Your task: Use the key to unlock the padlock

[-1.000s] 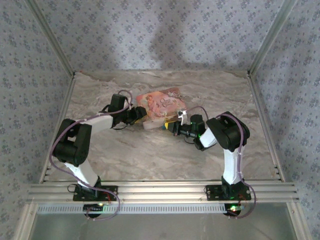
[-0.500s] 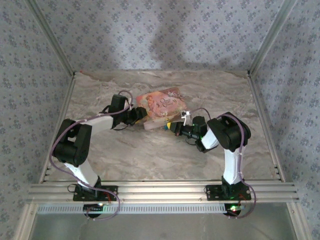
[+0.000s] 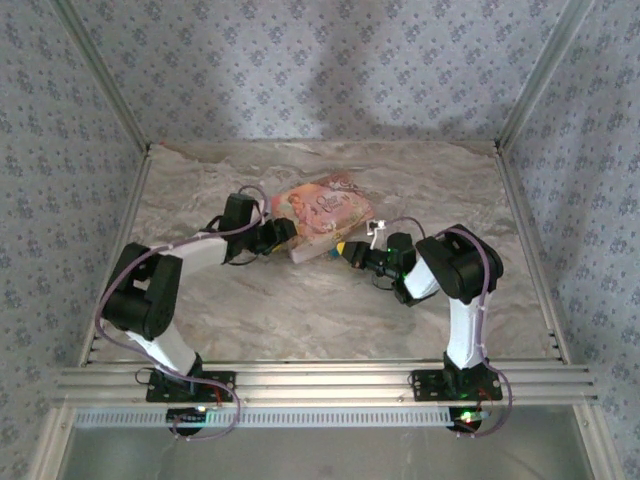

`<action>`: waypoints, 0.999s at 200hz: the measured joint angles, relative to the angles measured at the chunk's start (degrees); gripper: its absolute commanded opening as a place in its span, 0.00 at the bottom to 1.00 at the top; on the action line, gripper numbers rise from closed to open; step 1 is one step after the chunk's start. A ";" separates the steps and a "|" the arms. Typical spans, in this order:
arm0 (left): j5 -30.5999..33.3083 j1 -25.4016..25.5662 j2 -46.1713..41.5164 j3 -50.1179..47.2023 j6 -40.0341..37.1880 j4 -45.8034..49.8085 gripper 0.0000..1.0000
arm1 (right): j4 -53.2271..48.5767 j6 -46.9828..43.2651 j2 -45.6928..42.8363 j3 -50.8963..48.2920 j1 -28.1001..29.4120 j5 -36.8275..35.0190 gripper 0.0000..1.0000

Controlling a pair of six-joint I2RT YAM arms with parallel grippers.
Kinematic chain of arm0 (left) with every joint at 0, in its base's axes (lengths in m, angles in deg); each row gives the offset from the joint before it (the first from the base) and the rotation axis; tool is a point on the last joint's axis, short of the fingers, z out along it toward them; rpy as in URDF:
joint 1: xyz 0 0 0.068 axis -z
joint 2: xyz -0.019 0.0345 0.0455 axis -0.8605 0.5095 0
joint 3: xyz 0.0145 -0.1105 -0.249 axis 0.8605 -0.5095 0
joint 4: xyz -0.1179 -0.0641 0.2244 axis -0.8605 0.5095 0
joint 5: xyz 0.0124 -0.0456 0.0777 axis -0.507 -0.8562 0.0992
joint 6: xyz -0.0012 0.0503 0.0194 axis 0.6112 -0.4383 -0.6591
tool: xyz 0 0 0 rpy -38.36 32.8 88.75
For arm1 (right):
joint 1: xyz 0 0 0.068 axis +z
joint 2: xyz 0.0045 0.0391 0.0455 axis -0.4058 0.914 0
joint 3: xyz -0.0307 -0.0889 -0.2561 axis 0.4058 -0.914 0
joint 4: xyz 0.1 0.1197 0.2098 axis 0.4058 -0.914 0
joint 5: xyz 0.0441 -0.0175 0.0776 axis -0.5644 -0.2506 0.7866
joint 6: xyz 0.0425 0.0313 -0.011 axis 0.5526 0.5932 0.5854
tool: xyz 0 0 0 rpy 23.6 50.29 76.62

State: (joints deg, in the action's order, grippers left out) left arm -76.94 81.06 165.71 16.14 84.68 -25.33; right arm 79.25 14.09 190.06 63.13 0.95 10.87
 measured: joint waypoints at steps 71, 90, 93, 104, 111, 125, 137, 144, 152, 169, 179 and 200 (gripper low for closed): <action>0.44 0.96 -1.49 -1.57 0.04 0.04 0.58 | 0.00 3.72 -0.07 0.04 -0.76 -0.26 0.00; 0.44 0.98 -1.49 -1.68 0.02 -0.07 0.58 | -0.04 4.13 -0.07 0.22 -0.96 -0.13 0.00; 0.44 0.98 -1.49 -1.70 0.02 -0.11 0.58 | -0.07 4.17 -0.07 0.26 -1.01 -0.11 0.00; 0.44 0.98 -1.49 -1.77 0.02 -0.17 0.58 | -0.22 4.35 -0.07 0.50 -1.18 -0.04 0.00; 0.44 0.98 -1.49 -1.79 0.02 -0.26 0.58 | -0.37 4.42 -0.07 0.68 -1.29 -0.02 0.00; 0.44 0.98 -1.49 -1.84 0.02 -0.31 0.58 | -0.59 4.74 -0.07 1.01 -1.51 0.04 0.00; 0.44 0.98 -1.49 -1.84 0.02 -0.31 0.58 | -0.83 4.79 -0.07 1.29 -1.68 0.26 0.00; 0.44 0.98 -1.49 -1.84 0.02 -0.31 0.58 | -0.98 4.79 -0.07 1.40 -1.77 0.37 0.00; 0.44 0.98 -1.49 -1.84 0.02 -0.31 0.58 | -1.11 4.79 -0.07 1.51 -1.84 0.42 0.00; 0.44 0.98 -1.49 -1.84 0.02 -0.31 0.59 | -1.55 4.79 -0.07 1.81 -2.03 0.66 0.00; 0.44 0.98 -1.49 -1.84 0.02 -0.28 0.59 | -2.05 4.76 -0.07 2.12 -2.19 1.03 0.00; 0.44 0.98 -1.49 -1.84 0.02 -0.28 0.59 | -3.10 4.72 -0.07 2.82 -2.49 1.53 0.00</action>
State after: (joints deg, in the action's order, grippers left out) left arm -76.51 82.05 164.23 14.30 84.70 -25.61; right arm 76.15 18.82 189.99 65.95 -1.55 12.40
